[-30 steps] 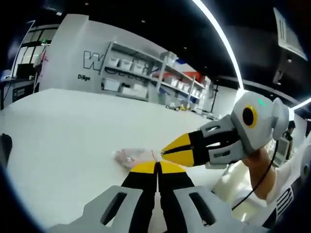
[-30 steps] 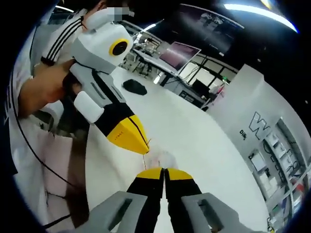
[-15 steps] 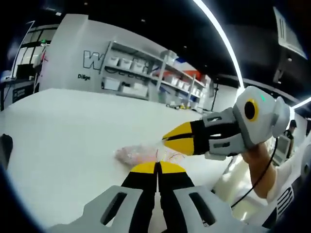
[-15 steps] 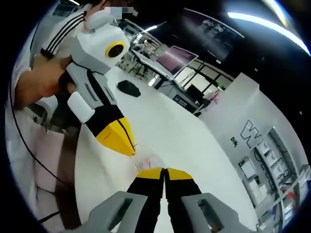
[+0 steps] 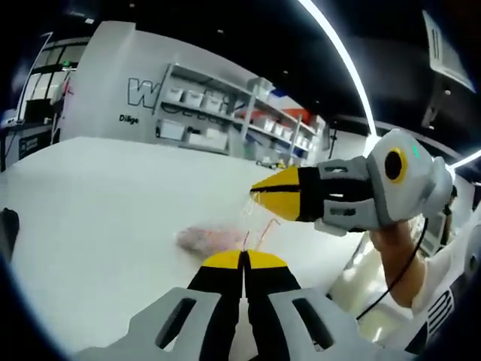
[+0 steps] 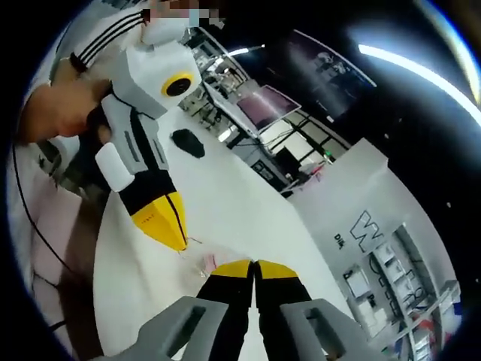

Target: Open the resealable bag by pulling the two sides of the seal apart until the entire bag opening is separated and visibly accessible.

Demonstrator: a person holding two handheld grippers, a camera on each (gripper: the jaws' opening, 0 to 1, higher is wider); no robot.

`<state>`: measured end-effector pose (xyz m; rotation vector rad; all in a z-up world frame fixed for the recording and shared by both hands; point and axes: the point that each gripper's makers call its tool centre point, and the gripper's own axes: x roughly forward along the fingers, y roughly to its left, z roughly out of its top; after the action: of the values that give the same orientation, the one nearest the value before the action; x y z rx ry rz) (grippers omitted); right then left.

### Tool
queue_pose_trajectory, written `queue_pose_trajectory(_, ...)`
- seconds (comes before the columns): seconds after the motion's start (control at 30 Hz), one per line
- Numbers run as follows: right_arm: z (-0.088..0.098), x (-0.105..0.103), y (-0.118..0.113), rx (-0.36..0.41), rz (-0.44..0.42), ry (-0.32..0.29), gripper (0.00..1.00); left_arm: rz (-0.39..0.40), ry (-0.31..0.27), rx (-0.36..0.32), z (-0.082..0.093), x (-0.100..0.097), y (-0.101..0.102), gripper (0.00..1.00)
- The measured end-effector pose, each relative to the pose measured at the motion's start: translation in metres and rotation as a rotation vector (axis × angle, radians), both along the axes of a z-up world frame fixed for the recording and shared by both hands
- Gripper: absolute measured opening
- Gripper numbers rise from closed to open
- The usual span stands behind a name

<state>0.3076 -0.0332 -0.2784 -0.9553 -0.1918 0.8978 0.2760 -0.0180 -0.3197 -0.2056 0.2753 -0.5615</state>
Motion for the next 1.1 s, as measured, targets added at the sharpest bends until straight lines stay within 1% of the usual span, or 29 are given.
queue_pose_trajectory(0.03, 0.0010, -0.0002, 0.0004, -0.002, -0.001, -0.011, 0.00, -0.001, 0.000, -0.004, 0.0006, 0.0003, 0.0000, 0.00)
queue_pose_trajectory(0.1, 0.0048, -0.0005, 0.0020, -0.010, -0.002, -0.055, 0.00, 0.001, -0.006, -0.005, 0.0017, 0.0015, 0.0001, 0.00)
queue_pose_trajectory(0.13, 0.0055, -0.0009, 0.0030, -0.014, -0.002, -0.072, 0.00, -0.004, -0.003, -0.018, 0.0019, 0.0023, -0.0004, 0.00)
queue_pose_trajectory(0.17, 0.0052, -0.0015, 0.0040, -0.018, 0.001, -0.074, 0.00, -0.004, -0.002, -0.017, 0.0012, 0.0032, -0.0006, 0.01)
queue_pose_trajectory(0.23, 0.0060, -0.0008, 0.0047, -0.014, 0.002, -0.069, 0.00, -0.001, -0.018, -0.014, 0.0012, 0.0048, -0.0007, 0.01)
queue_pose_trajectory(0.3, 0.0066, -0.0009, 0.0052, -0.005, 0.011, -0.050, 0.00, -0.004, -0.019, -0.018, 0.0005, 0.0049, -0.0007, 0.01)
queue_pose_trajectory(0.33, 0.0067, -0.0011, 0.0054, -0.002, 0.014, -0.045, 0.00, -0.005, -0.022, -0.022, 0.0008, 0.0046, -0.0009, 0.03)
queue_pose_trajectory(0.37, 0.0065, -0.0010, 0.0055, 0.000, 0.013, -0.045, 0.00, 0.006, -0.037, -0.028, 0.0030, 0.0062, 0.0004, 0.07)
queue_pose_trajectory(0.47, 0.0057, -0.0009, 0.0054, 0.004, 0.018, -0.032, 0.00, 0.010, -0.041, -0.027, 0.0039, 0.0068, 0.0018, 0.11)
queue_pose_trajectory(0.57, 0.0047, -0.0013, 0.0059, 0.005, 0.021, -0.026, 0.00, 0.011, -0.044, -0.019, 0.0034, 0.0073, 0.0015, 0.12)
queue_pose_trajectory(0.9, 0.0023, -0.0013, 0.0081, 0.003, 0.026, -0.005, 0.00, 0.022, -0.053, -0.015, 0.0037, 0.0094, 0.0013, 0.24)
queue_pose_trajectory(1.1, 0.0028, 0.0007, 0.0078, 0.008, 0.016, 0.002, 0.00, 0.028, -0.062, -0.016, 0.0056, 0.0099, 0.0030, 0.27)
